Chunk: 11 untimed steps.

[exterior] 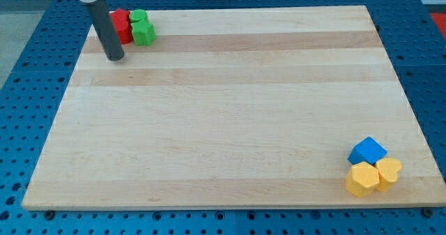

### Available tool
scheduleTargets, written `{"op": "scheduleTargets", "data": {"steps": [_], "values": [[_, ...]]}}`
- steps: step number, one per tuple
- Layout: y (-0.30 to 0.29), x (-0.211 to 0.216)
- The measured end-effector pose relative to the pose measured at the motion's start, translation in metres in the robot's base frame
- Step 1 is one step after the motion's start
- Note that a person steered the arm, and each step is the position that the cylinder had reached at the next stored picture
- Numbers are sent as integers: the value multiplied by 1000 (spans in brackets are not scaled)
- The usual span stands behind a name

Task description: Slide the triangle into the red star

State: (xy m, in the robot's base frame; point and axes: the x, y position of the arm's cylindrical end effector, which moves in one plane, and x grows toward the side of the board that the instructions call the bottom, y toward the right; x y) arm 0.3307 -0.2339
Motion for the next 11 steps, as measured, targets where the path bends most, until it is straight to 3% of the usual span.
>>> {"op": "scheduleTargets", "data": {"steps": [4,6,11], "values": [[-64,-35],[-68,-86],[-63,-139]]}}
